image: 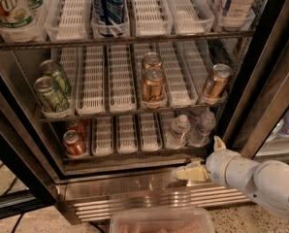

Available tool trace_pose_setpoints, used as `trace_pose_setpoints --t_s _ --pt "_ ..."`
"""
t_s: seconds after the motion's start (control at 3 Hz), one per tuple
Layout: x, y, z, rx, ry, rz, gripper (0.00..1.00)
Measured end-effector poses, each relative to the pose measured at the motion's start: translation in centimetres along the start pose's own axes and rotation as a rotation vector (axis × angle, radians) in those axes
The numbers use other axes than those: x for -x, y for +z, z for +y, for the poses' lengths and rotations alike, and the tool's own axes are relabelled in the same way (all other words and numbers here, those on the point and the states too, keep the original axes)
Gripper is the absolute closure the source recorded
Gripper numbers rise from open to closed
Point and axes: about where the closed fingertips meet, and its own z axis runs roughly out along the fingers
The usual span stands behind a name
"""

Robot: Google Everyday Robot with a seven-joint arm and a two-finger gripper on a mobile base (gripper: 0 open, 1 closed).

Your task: Pick water bottle from bottom shelf of fridge

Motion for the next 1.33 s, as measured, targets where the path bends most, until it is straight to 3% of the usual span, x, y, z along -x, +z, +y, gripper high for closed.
trace_pose_setpoints --t_s 0.67,1.0,1.33 --pt "0.8 0.0 0.1 -0.020 -0.031 -0.027 0.00" --pt "0.5 0.6 -0.1 -0.069 -0.038 -0.078 0.19" --pt "0.5 2.1 -0.7 -0.132 -0.060 -0.160 0.22"
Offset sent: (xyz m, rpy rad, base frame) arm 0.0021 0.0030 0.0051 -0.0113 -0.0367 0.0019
